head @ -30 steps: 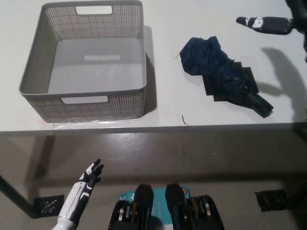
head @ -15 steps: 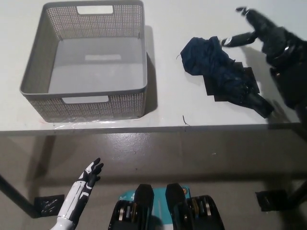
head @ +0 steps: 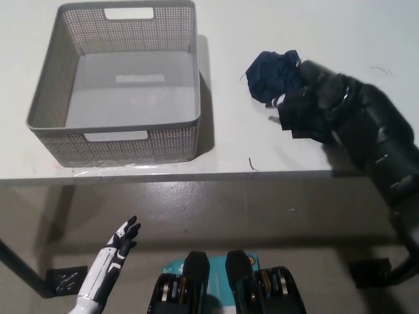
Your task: Use the right hand to pick up a umbrella on the right side and place it into a container on the lft side
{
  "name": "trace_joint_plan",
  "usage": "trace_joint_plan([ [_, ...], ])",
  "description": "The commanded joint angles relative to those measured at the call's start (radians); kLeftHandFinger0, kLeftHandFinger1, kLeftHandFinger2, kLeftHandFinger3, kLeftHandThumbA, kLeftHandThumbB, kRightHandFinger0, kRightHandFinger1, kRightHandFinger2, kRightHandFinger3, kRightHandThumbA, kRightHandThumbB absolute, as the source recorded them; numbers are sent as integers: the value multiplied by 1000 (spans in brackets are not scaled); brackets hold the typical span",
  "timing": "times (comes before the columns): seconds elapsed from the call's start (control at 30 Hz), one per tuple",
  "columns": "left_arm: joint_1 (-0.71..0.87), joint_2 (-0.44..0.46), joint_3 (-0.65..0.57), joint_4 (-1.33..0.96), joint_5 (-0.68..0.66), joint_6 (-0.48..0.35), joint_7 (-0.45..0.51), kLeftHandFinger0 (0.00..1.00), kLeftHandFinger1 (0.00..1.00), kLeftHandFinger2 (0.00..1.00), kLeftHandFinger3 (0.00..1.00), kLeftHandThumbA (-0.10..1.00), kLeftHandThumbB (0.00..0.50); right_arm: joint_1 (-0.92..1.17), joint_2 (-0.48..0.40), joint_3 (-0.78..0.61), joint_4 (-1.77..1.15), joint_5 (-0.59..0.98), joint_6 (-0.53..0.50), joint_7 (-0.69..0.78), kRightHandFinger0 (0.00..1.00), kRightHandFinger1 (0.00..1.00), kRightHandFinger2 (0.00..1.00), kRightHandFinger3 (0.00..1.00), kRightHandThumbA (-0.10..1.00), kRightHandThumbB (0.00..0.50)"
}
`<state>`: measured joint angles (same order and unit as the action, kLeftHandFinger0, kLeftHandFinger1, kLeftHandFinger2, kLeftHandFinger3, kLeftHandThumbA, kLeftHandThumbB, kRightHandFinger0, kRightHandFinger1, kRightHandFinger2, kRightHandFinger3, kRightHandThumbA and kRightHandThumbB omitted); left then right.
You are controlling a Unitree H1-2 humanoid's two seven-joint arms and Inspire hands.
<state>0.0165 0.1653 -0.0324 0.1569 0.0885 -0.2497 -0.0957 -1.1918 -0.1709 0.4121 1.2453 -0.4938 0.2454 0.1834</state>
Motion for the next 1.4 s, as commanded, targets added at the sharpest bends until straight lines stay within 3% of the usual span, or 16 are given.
trace_joint_plan([
  [0.0, 9, 24, 4, -31, -19, -44, -16, 1000, 1000, 1000, 1000, 1000, 266, -10, 19, 65, 80, -53, 20, 33, 1000, 1000, 1000, 1000, 1000, 500],
  [0.3, -11, 30, 2, -25, -30, -61, -22, 1000, 1000, 1000, 1000, 1000, 294, 52, 33, 328, 206, -209, 81, 132, 1000, 1000, 1000, 1000, 851, 464],
  [0.37, -11, 34, 3, -27, -41, -63, -30, 1000, 1000, 1000, 1000, 1000, 302, 76, 32, 297, 197, -167, 133, -45, 643, 808, 1000, 1000, 367, 448],
  [0.4, -11, 36, 3, -29, -43, -63, -33, 1000, 1000, 1000, 1000, 1000, 302, 82, 27, 299, 195, -168, 127, -82, 556, 701, 917, 1000, 219, 331],
  [0.43, -12, 36, 4, -31, -46, -62, -35, 1000, 1000, 1000, 1000, 1000, 300, 90, 22, 308, 192, -176, 116, -130, 296, 434, 656, 1000, -8, 274],
  [0.5, -16, 39, 5, -32, -52, -61, -36, 1000, 1000, 1000, 1000, 1000, 297, 110, 7, 304, 182, -174, 78, -272, 47, 189, 399, 985, -99, 253],
  [0.57, -21, 39, 7, -23, -56, -71, -35, 1000, 1000, 1000, 1000, 1000, 289, 128, -13, 254, 168, -132, 4, -411, 123, 251, 429, 750, -100, 271],
  [0.63, -22, 40, 7, -19, -58, -71, -36, 1000, 1000, 1000, 1000, 1000, 284, 120, -29, 183, 150, -72, -75, -471, 323, 441, 611, 764, -100, 233],
  [0.73, -17, 39, 6, -18, -50, -70, -32, 1000, 1000, 1000, 1000, 1000, 290, 91, -32, 142, 130, -56, -123, -511, 383, 497, 616, 656, -100, 252],
  [0.8, -17, 36, 6, -17, -55, -67, -33, 1000, 1000, 1000, 1000, 1000, 284, 57, -31, 124, 110, -63, -166, -567, 328, 445, 543, 556, -100, 245],
  [0.9, -15, 36, 8, -15, -57, -68, -31, 1000, 1000, 1000, 1000, 1000, 280, -15, -15, 84, 75, -49, -223, -603, 1, 12, 180, 302, -100, 221],
  [1.07, -11, 32, 5, -10, -48, -73, -26, 1000, 1000, 1000, 1000, 1000, 262, -119, 13, 45, -32, -68, -264, -607, 0, 41, 512, 339, -100, 202],
  [1.23, -5, 33, 2, -18, -46, -67, -28, 1000, 1000, 1000, 1000, 1000, 256, -178, 55, 26, -213, -93, -250, -585, 0, 222, 834, 767, -100, 217],
  [1.3, -8, 33, 0, -13, -39, -73, -26, 1000, 1000, 1000, 1000, 1000, 248, -204, 78, 26, -305, -98, -198, -520, 34, 200, 626, 776, -100, 289],
  [1.33, -9, 33, -1, -12, -38, -73, -26, 1000, 1000, 1000, 1000, 1000, 240, -209, 84, 28, -321, -103, -188, -514, 22, 146, 472, 582, -100, 354],
  [1.37, -11, 34, -2, -15, -35, -70, -26, 1000, 1000, 1000, 1000, 1000, 236, -234, 111, 36, -341, -117, -178, -527, 1, 6, 309, 364, -100, 295],
])
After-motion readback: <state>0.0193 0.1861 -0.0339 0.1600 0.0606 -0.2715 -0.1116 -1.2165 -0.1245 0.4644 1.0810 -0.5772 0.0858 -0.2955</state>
